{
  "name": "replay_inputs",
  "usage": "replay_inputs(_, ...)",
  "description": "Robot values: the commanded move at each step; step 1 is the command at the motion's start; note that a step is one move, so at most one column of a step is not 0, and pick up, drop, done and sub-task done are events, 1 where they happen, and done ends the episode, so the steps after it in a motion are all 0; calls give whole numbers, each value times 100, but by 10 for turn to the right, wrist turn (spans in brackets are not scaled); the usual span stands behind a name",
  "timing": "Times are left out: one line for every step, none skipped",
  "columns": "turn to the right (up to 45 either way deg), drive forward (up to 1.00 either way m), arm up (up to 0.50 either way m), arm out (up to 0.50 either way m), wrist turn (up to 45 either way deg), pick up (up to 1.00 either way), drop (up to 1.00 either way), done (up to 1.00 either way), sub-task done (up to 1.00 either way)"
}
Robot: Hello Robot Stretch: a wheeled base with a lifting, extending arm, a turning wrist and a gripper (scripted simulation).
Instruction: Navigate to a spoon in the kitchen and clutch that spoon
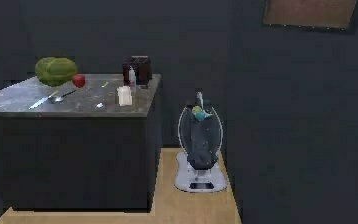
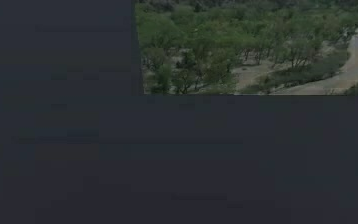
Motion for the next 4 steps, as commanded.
replay_inputs(30, 0, 0, 0, 0, 0, 0, 0, 0)
replay_inputs(0, 40, 0, 0, 0, 0, 0, 0, 0)
replay_inputs(-450, 0, 0, 0, 0, 0, 0, 0, 0)
replay_inputs(-450, 0, 0, 0, 0, 0, 0, 0, 0)
